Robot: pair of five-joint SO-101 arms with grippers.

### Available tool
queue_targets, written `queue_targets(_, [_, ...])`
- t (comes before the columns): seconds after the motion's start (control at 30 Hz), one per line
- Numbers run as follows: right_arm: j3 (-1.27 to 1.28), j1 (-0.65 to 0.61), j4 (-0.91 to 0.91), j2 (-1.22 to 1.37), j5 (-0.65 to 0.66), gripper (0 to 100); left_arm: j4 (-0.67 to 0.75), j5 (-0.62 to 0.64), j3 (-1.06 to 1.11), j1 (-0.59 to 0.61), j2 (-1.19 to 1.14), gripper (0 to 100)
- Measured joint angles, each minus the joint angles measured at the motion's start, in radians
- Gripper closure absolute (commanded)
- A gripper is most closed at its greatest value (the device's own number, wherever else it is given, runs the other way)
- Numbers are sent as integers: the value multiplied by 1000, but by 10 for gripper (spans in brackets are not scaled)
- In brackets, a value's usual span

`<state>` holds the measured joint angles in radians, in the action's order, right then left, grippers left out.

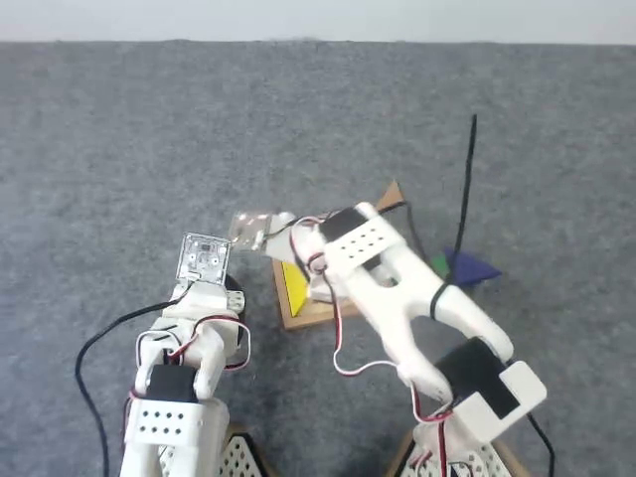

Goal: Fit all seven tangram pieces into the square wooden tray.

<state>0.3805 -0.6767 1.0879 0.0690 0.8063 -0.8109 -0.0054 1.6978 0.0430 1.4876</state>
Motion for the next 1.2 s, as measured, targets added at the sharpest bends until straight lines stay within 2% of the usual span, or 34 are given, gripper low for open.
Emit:
queue_targets(0.23, [-29,-21,-5,75,11,976,0,0,0,0,0,985])
queue_targets(0.37, [-52,-31,6,115,64,968,0,0,0,0,0,985])
queue_targets(0.6, [-61,-72,44,115,95,790,0,0,0,0,0,985])
queue_targets(0.8, [-61,-72,51,115,71,720,0,0,0,0,0,985])
queue_targets(1.03, [-75,-68,51,115,48,721,0,0,0,0,0,985])
queue_targets(1.2, [-101,31,51,64,-43,753,0,0,0,0,0,985])
